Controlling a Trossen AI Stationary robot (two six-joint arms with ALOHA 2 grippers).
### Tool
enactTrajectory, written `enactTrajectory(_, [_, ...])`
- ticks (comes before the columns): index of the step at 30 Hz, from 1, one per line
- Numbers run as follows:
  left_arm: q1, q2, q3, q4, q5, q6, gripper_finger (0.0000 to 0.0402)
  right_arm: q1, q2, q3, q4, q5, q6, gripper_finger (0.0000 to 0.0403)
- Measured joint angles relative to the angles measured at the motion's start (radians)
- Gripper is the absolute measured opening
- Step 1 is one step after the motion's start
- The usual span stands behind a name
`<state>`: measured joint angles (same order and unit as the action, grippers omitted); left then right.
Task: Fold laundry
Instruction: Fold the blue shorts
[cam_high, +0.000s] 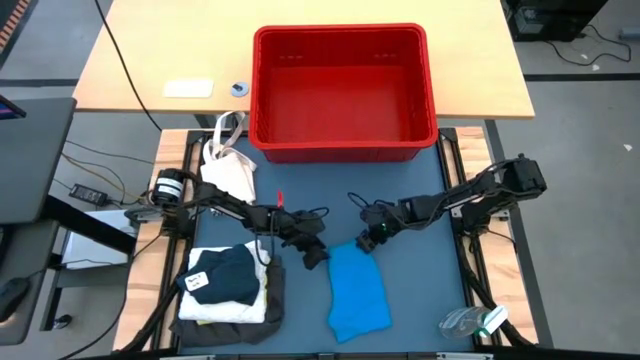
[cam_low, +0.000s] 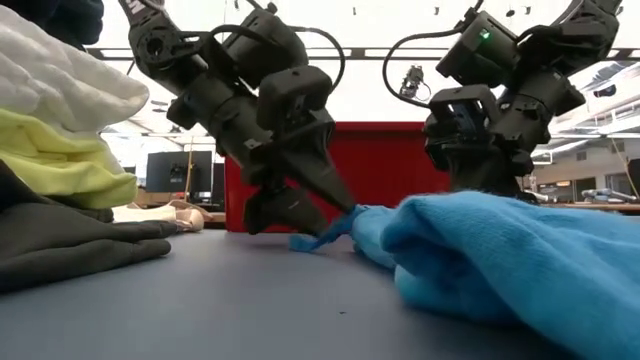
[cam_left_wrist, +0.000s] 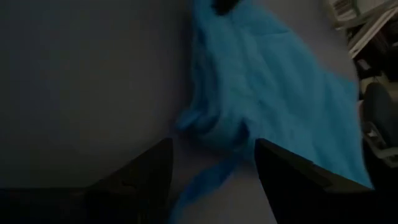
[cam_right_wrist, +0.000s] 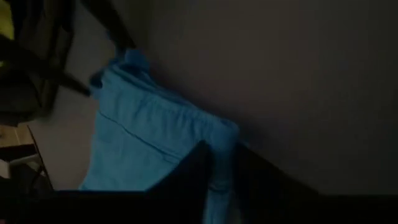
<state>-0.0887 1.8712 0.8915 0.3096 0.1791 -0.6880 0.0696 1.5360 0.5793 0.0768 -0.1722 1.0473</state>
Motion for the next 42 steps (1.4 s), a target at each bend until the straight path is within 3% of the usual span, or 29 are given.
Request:
enactTrajectory(2, [0.000, 0.009, 0.002, 0.028, 0.000, 0.001, 0.0226, -0.001, 0.000, 0.000, 0.017, 0.001, -0.004, 0.0029])
enactTrajectory(4, [0.000, 0.011, 0.000, 0.050, 0.000, 0.002, 0.0218, 0.000, 0.000, 0.000, 0.044, 0.008, 0.005, 0.0020])
enactTrajectory(12, [0.002, 0.041, 0.002, 0.137, -0.011, -0.001, 0.0202, -0.001, 0.000, 0.000, 0.122, 0.131, 0.138, 0.0148])
enactTrajectory(15, [0.002, 0.057, 0.001, 0.125, -0.025, -0.005, 0.0199, -0.012, 0.000, 0.000, 0.149, 0.135, 0.149, 0.0171])
enactTrajectory(17, [0.002, 0.061, 0.001, 0.118, -0.025, -0.002, 0.0191, -0.021, 0.000, 0.000, 0.152, 0.088, 0.138, 0.0156])
enactTrajectory(22, [-0.005, 0.060, 0.001, 0.115, -0.026, 0.038, 0.0146, -0.016, 0.000, 0.001, 0.138, 0.044, 0.102, 0.0070])
enactTrajectory(26, [-0.005, 0.060, 0.001, 0.114, -0.025, 0.042, 0.0105, 0.002, 0.000, 0.002, 0.139, 0.040, 0.078, 0.0054])
enactTrajectory(31, [-0.004, 0.060, 0.001, 0.122, -0.025, 0.044, 0.0070, 0.028, 0.000, 0.002, 0.139, 0.026, 0.066, 0.0087])
enactTrajectory(39, [-0.004, 0.060, 0.001, 0.124, -0.025, 0.045, 0.0027, 0.048, 0.000, 0.002, 0.064, 0.079, 0.159, 0.0203])
enactTrajectory(42, [-0.004, 0.060, 0.001, 0.124, -0.025, 0.046, 0.0023, 0.052, 0.000, 0.002, 0.090, 0.079, 0.127, 0.0209])
